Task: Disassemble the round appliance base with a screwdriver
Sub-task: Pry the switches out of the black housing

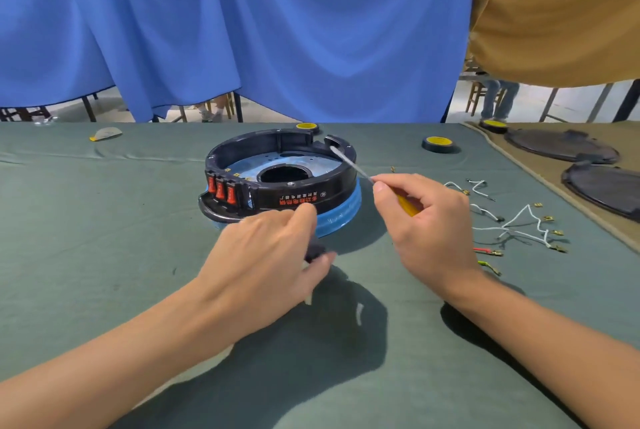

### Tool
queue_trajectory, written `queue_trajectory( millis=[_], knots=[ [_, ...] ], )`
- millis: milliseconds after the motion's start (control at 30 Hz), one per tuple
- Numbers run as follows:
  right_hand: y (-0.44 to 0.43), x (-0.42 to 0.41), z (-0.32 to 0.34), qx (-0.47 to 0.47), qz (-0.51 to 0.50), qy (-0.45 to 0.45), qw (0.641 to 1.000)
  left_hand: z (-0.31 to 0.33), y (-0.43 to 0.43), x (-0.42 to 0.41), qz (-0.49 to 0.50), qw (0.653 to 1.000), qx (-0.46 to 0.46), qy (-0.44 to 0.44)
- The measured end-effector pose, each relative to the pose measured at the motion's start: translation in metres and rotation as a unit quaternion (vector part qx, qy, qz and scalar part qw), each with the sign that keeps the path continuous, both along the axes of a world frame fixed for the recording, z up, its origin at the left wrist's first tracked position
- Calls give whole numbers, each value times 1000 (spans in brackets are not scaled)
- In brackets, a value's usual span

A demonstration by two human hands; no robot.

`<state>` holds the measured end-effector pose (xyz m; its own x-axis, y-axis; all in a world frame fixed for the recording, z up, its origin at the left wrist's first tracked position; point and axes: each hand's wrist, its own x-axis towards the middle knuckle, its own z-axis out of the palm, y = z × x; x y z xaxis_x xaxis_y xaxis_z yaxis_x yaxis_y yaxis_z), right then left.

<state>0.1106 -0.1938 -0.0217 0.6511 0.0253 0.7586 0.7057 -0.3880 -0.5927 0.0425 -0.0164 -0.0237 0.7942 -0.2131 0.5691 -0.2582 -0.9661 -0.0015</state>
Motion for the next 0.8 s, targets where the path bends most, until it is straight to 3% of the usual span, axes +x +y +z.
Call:
queue_trajectory(
  millis=[333, 500, 800],
  knots=[
    [-19, 21, 4, 13, -85, 23, 996, -7, -86, 52, -55, 998, -6, 39],
    [-21, 25, 4, 11, -82, 0, 997, -10, -73, 55, -72, 991, -39, 103],
    [-22, 32, 3, 7, -79, -2, 997, -6, -41, 45, -215, 962, -67, 158]
  ],
)
